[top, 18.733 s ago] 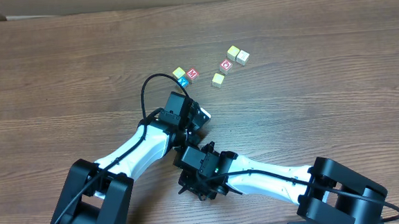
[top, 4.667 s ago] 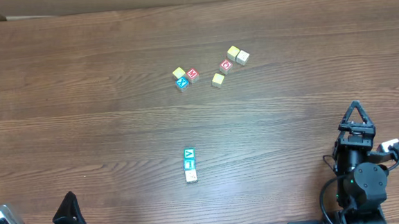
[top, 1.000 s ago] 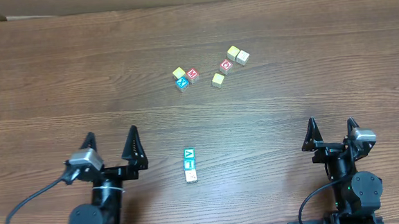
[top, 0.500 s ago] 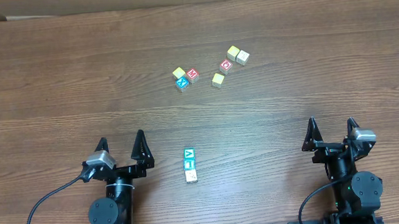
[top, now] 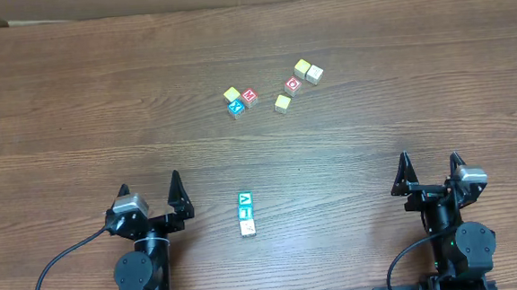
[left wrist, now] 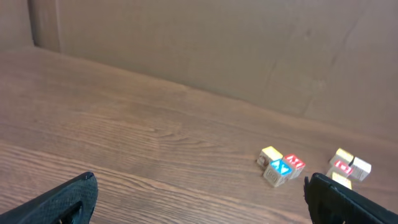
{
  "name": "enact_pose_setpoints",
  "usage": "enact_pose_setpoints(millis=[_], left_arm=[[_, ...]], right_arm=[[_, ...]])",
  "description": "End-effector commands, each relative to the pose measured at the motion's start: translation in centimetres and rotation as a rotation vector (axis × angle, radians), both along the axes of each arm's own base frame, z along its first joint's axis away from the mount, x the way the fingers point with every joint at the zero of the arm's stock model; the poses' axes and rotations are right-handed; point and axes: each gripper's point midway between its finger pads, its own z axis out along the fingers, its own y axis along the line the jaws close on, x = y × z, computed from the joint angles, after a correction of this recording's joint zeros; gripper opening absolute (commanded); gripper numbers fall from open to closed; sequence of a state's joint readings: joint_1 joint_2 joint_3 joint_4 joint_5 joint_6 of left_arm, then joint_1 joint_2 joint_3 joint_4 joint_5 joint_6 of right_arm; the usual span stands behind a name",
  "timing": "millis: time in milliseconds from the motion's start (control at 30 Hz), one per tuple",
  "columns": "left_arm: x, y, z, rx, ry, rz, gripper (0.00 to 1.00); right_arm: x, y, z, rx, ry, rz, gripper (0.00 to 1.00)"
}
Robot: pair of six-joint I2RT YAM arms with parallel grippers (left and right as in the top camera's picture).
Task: Flip 5 blocks
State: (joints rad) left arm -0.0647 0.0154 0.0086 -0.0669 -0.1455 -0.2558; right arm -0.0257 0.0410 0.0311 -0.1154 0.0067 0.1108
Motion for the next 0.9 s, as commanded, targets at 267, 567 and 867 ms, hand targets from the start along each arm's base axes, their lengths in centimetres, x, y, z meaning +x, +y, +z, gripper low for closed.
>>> enact_pose_setpoints(millis=[267, 567, 867], left_arm=[[-0.03, 0.04, -0.04, 0.091, 0.005, -0.020, 1.00], [-0.03, 0.31, -0.16, 0.086, 0.009, -0.029, 1.00], [-0.02, 0.31, -0.13, 0.087, 0.008, -0.028, 1.00]], right_arm=[[-0.01, 0.07, -0.06, -0.014, -0.008, 0.006, 1.00], [-0.01, 0.06, -0.06, -0.014, -0.008, 0.006, 1.00], [-0.01, 0.07, -0.06, -0.014, -0.008, 0.006, 1.00]])
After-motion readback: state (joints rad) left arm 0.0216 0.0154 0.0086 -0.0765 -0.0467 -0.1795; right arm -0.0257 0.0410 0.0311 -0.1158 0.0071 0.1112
